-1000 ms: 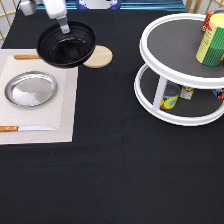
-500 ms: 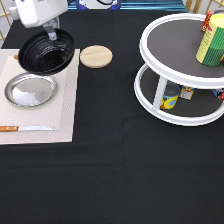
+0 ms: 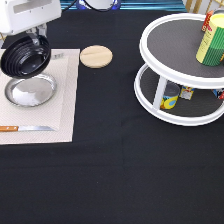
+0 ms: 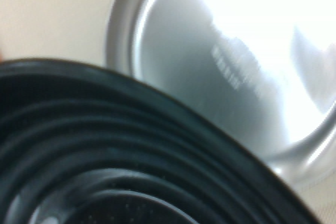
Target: Pick up the bowl from the lazy Susan and put bowl on the plate
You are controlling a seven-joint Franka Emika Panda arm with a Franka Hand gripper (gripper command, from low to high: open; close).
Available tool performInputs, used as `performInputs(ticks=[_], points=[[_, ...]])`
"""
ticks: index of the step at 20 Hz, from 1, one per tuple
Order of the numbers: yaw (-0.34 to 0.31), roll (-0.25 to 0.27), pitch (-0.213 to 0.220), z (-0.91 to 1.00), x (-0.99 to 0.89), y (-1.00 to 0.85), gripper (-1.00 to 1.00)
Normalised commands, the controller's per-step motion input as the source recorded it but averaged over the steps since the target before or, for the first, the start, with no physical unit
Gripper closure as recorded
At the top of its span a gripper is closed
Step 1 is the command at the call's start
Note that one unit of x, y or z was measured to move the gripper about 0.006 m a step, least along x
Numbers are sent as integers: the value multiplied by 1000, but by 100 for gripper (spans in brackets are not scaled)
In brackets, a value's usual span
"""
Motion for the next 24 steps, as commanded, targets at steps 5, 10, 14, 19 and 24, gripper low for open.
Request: performInputs(ticks=[5, 10, 14, 19, 24], points=[[-4, -100, 127, -673, -42, 42, 100], [-2, -98, 133, -524, 1, -19, 100], [-73, -139, 94, -224, -79, -237, 100], [-101, -136, 105, -8, 274, -43, 100], [-37, -132, 158, -49, 548, 189, 100]])
